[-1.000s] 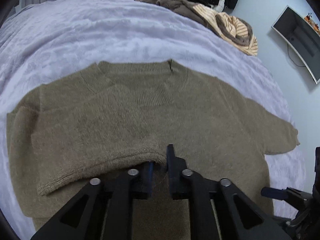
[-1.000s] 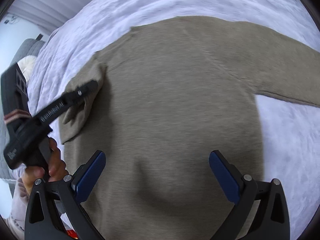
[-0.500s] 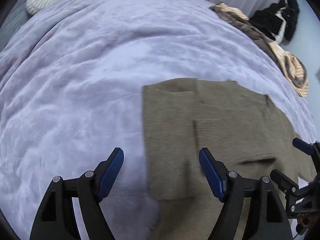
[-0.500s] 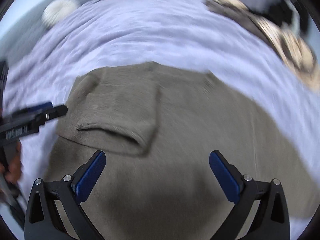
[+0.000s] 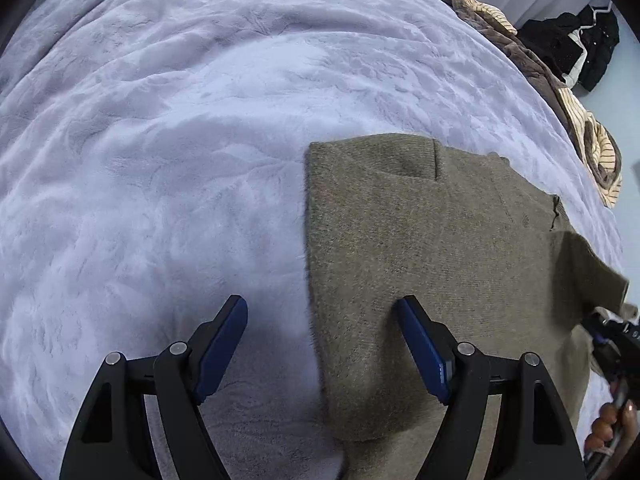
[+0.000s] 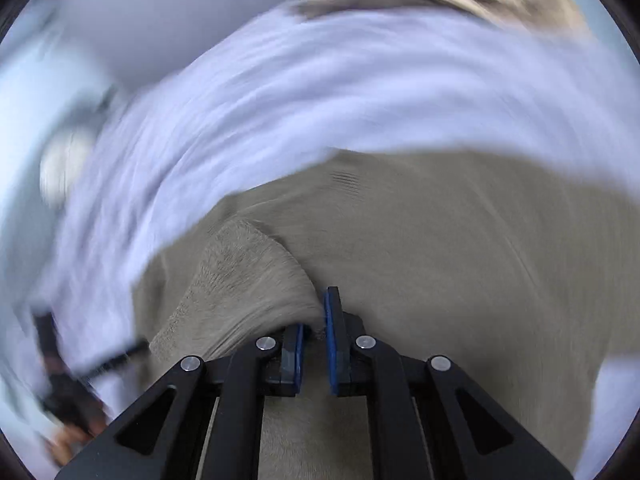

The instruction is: Fold small clothes

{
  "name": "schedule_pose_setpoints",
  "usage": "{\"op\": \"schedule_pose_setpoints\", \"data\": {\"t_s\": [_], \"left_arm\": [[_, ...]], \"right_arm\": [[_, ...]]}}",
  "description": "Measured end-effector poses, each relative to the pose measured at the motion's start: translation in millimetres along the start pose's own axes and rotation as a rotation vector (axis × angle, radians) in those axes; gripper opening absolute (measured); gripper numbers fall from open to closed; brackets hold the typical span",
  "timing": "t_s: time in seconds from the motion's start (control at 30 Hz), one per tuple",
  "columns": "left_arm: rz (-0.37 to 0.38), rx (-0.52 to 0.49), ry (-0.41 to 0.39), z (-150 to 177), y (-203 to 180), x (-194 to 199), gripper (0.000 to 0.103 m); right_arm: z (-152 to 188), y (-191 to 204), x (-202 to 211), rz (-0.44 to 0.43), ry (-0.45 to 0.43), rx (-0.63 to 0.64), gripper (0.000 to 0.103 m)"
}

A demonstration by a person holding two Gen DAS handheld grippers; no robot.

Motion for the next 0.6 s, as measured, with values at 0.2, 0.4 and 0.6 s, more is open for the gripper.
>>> {"op": "schedule_pose_setpoints", "data": {"t_s": [0.2,0.4,0.6], "left_arm": [[0.019,0.012,0.024,-17,-12,-11,0.079],[0.025,-0.005,0.038,-23,-24,-15,0.079],[0.062,-0.077,0.036,-32,-35,-9,0.030]], "right_arm": [[7,-44,3,-0.101,0.017,-0.143,0.041],[-30,-33,-9,-0.116,0.025,-0.127,0.052],[-21,-25,8,-0.182,0.012,-0.147,0.007]]}}
Point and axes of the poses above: each gripper's, at about its wrist camera, not at the fingertips, and x roughly against the way its jaws point, y to its left, z to its underside, the point moved 2 cm from there along -x, roughly the way its jaws point, and after that the axes turned 10 degrees about y, right-handed, at the moved point
